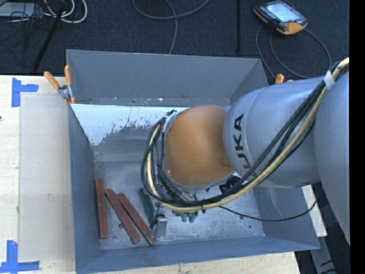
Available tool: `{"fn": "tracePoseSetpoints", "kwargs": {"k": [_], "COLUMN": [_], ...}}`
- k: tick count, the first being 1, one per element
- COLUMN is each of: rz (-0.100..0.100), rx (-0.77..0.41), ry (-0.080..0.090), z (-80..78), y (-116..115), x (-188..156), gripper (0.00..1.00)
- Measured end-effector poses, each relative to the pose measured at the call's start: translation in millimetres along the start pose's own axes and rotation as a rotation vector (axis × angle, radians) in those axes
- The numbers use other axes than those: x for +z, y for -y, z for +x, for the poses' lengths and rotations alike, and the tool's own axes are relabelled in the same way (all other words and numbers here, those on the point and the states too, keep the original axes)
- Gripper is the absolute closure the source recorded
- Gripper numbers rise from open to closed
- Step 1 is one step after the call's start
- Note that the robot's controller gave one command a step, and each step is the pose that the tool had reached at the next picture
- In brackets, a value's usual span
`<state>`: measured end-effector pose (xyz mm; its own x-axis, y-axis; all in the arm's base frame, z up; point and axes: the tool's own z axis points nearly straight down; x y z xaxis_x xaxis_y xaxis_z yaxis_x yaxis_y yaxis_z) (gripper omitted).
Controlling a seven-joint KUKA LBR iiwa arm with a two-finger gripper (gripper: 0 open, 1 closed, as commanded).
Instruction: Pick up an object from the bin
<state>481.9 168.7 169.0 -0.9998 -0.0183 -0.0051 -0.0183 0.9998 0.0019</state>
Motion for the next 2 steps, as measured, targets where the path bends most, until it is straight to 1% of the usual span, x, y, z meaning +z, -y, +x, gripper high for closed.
{"fn": "tracePoseSetpoints", "kwargs": {"k": [1,2], "rz": [0.001,0.003], "rx": [0.096,0.204], "ry": [-0.004,-0.007], "z": [2.6,-4.5], "y": [6,-23], "x": [59,96], "gripper": [0.0,1.0]}}
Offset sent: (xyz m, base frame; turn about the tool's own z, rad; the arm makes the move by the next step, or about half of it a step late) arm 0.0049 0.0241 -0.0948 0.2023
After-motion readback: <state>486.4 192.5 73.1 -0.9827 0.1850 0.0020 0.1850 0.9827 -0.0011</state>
